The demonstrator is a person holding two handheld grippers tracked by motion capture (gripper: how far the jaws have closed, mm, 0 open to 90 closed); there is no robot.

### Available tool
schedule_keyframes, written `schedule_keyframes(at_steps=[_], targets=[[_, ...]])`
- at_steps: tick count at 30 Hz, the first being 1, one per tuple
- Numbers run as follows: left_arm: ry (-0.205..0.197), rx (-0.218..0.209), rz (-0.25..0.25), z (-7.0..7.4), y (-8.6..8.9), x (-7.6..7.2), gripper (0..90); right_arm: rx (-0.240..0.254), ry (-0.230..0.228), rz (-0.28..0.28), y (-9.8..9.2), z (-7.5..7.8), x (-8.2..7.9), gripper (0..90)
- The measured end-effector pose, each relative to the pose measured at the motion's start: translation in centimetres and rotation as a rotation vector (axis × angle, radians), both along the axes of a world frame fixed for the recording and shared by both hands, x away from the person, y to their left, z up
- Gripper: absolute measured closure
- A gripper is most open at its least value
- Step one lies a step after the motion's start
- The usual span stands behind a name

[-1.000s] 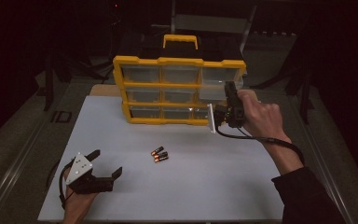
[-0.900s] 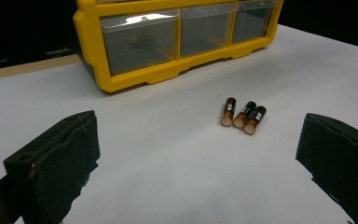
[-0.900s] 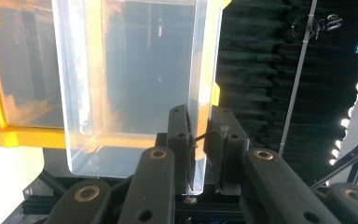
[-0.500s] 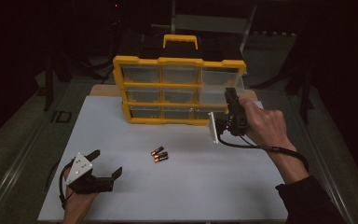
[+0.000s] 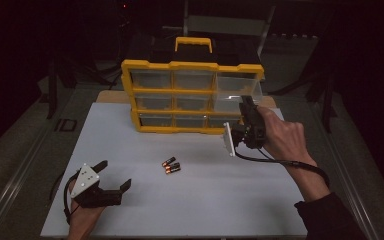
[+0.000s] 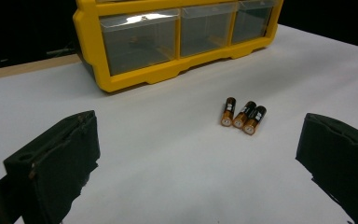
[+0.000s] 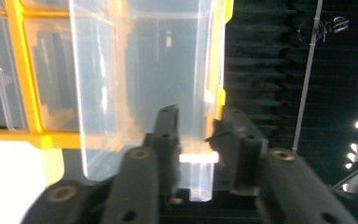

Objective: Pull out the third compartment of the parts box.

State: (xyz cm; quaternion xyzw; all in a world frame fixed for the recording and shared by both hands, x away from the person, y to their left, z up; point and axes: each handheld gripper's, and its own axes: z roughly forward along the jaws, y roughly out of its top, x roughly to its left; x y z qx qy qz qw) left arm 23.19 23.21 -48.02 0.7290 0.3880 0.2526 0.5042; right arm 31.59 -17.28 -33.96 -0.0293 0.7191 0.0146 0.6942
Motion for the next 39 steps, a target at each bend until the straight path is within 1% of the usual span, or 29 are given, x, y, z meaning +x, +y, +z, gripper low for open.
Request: schedule_keyframes(at_steps=[3, 4, 5, 6, 8, 9, 10, 14, 15, 16, 17, 18, 19, 20, 21, 22, 23, 24, 25, 26, 27, 30, 31, 32, 33, 34, 35, 36, 39], targets=[[0.0, 0.002, 0.0, 0.0, 0.0, 0.0, 0.0, 0.021, -0.04, 0.011, 0.2, -0.5, -0.1, 41.5], [0.0, 0.001, 0.001, 0.0, 0.0, 0.0, 0.0, 0.035, -0.053, 0.01, 0.3, -0.7, -0.2, 37.7], [-0.001, -0.001, 0.001, 0.0, 0.0, 0.0, 0.0, 0.048, -0.053, 0.011, 0.3, -0.8, -0.2, 33.1], [-0.001, -0.001, 0.001, 0.0, 0.0, 0.0, 0.0, 0.048, -0.053, 0.011, 0.3, -0.8, -0.2, 33.1], [-0.001, -0.001, 0.002, 0.0, 0.0, 0.0, 0.0, 0.07, -0.061, 0.009, 0.4, -1.6, 0.0, 22.8], [-0.001, -0.001, 0.002, 0.0, 0.0, 0.0, 0.0, 0.07, -0.061, 0.009, 0.4, -1.6, 0.0, 22.8], [0.0, 0.0, 0.001, 0.0, 0.0, 0.0, 0.0, 0.072, -0.057, 0.012, 0.4, -2.0, 0.0, 19.1], [-0.002, -0.001, 0.002, 0.0, 0.0, -0.1, 0.0, 0.08, -0.047, 0.014, 0.5, -2.7, -0.1, 16.7], [-0.002, -0.002, 0.002, 0.0, 0.0, -0.1, 0.0, 0.088, -0.053, 0.02, 0.5, -3.0, -0.1, 16.7], [-0.001, -0.001, 0.003, 0.0, 0.1, -0.1, 0.0, 0.111, -0.049, 0.023, 0.6, -3.5, -0.1, 16.5], [-0.001, -0.001, 0.003, 0.0, 0.1, -0.1, 0.0, 0.111, -0.049, 0.023, 0.6, -3.5, -0.1, 16.5], [-0.002, -0.003, 0.003, 0.0, 0.1, -0.1, 0.0, 0.138, -0.043, 0.027, 0.6, -4.1, -0.2, 16.1], [-0.003, -0.003, 0.003, 0.0, 0.1, -0.1, 0.0, 0.138, -0.043, 0.027, 0.6, -4.1, -0.2, 16.1], [-0.002, 0.0, 0.002, 0.0, 0.1, -0.1, 0.0, 0.149, -0.029, 0.034, 0.7, -4.6, -0.4, 15.1], [-0.002, 0.0, 0.002, 0.0, 0.1, -0.1, 0.0, 0.149, -0.029, 0.034, 0.7, -4.6, -0.4, 15.1], [-0.001, 0.0, 0.002, 0.0, 0.1, -0.1, 0.0, 0.152, -0.018, 0.037, 0.7, -5.3, -0.5, 14.8], [-0.001, 0.0, 0.002, 0.0, 0.1, -0.1, 0.0, 0.152, -0.018, 0.037, 0.7, -5.3, -0.5, 14.8], [-0.002, -0.001, 0.002, 0.0, 0.0, -0.1, 0.0, 0.164, -0.005, 0.035, 0.7, -5.9, -0.7, 14.5], [-0.002, -0.001, 0.002, 0.0, 0.0, -0.1, 0.0, 0.164, -0.005, 0.035, 0.7, -5.9, -0.7, 14.5], [-0.001, 0.0, 0.003, 0.0, 0.1, -0.1, 0.0, 0.175, 0.016, 0.041, 0.6, -6.5, -0.8, 14.3], [-0.001, 0.0, 0.003, 0.0, 0.1, -0.1, 0.0, 0.175, 0.016, 0.041, 0.6, -6.5, -0.8, 14.3], [-0.001, -0.002, 0.004, 0.0, 0.1, -0.1, 0.0, 0.191, 0.047, 0.038, 0.5, -7.8, -1.0, 14.3], [-0.001, -0.002, 0.004, 0.0, 0.1, -0.1, 0.0, 0.191, 0.047, 0.038, 0.5, -7.8, -1.0, 14.3], [0.0, 0.001, 0.003, 0.0, 0.1, -0.1, 0.0, 0.2, 0.06, 0.04, 0.5, -8.4, -1.1, 14.2], [0.0, 0.001, 0.003, 0.0, 0.1, -0.1, 0.0, 0.2, 0.06, 0.04, 0.5, -8.4, -1.1, 14.2], [-0.001, 0.001, 0.003, 0.0, 0.0, -0.1, 0.0, 0.215, 0.071, 0.041, 0.5, -8.9, -1.3, 14.2], [-0.001, 0.001, 0.003, 0.0, 0.0, -0.1, 0.0, 0.215, 0.071, 0.041, 0.5, -8.9, -1.3, 14.2], [0.001, 0.001, 0.005, 0.0, 0.1, 0.0, 0.0, 0.221, 0.081, 0.037, 0.4, -9.4, -1.4, 14.3], [0.001, 0.0, 0.006, 0.0, 0.1, 0.0, 0.0, 0.235, 0.093, 0.034, 0.3, -9.8, -1.5, 14.2]])
